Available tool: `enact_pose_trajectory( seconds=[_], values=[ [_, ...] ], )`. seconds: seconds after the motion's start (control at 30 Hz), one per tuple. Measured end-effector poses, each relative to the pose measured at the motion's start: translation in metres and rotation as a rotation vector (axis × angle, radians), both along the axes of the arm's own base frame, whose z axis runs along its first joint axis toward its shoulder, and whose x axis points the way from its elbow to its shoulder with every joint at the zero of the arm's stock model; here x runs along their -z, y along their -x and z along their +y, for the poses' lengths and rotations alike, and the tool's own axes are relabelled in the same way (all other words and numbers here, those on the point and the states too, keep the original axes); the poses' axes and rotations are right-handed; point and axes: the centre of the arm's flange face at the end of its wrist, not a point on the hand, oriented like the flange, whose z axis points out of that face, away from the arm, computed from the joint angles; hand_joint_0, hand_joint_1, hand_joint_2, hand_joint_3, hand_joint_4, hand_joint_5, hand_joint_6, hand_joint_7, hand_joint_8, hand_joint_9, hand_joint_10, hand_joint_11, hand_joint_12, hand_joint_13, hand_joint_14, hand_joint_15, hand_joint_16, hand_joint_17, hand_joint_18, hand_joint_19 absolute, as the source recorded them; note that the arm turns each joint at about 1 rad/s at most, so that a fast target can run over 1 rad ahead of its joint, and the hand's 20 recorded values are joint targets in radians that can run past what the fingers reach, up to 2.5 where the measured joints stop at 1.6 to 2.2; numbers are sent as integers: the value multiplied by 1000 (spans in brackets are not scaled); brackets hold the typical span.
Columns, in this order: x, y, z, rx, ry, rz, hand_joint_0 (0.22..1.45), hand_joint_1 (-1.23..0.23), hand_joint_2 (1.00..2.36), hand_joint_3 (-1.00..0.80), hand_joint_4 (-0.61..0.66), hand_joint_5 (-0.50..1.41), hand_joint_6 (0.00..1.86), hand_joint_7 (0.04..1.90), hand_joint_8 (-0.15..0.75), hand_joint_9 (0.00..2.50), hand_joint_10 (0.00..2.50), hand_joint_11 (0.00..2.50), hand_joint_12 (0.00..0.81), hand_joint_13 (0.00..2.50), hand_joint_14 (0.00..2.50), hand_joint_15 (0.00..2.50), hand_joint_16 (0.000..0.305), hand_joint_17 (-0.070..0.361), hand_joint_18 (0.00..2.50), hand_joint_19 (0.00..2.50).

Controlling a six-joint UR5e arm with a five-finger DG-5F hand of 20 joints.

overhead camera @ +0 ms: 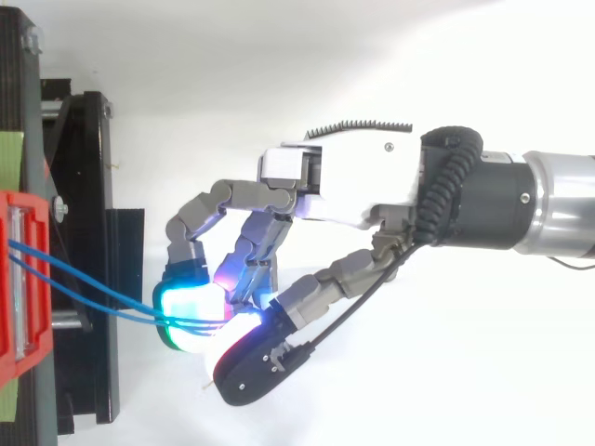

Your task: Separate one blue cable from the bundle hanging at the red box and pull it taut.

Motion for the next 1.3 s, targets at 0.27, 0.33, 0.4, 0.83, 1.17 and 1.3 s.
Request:
enact_pose_trajectory(
  seconds=[0.27,0.33,0.4,0.83,1.17,1.3],
  values=[
    [0,-1,2,9,-4,-21,559,-726,1000,-500,198,-206,880,1075,366,1057,19,947,392,1081,18,602,46,104,1089,656],
    [0,-1,2,10,-4,-21,557,-719,1000,-500,197,-206,879,1051,366,1057,19,936,392,1085,18,605,47,105,1092,658],
    [0,-1,2,10,-3,-20,567,-673,1000,-500,197,-204,873,1042,364,1062,20,937,391,1094,18,603,46,104,1092,667],
    [-1,-1,-2,-2,-3,-18,682,-789,1015,-299,123,-207,871,1114,357,1012,20,927,389,1082,20,606,45,101,1094,648],
    [-7,4,-9,-11,0,-4,828,-882,1002,-468,107,-209,902,1113,360,1089,21,998,376,1105,21,605,41,93,1065,632],
    [-12,6,-12,-7,3,4,829,-913,1000,-500,136,-193,898,1063,366,1158,17,1007,373,1139,20,616,40,91,1084,622]
  ],
)
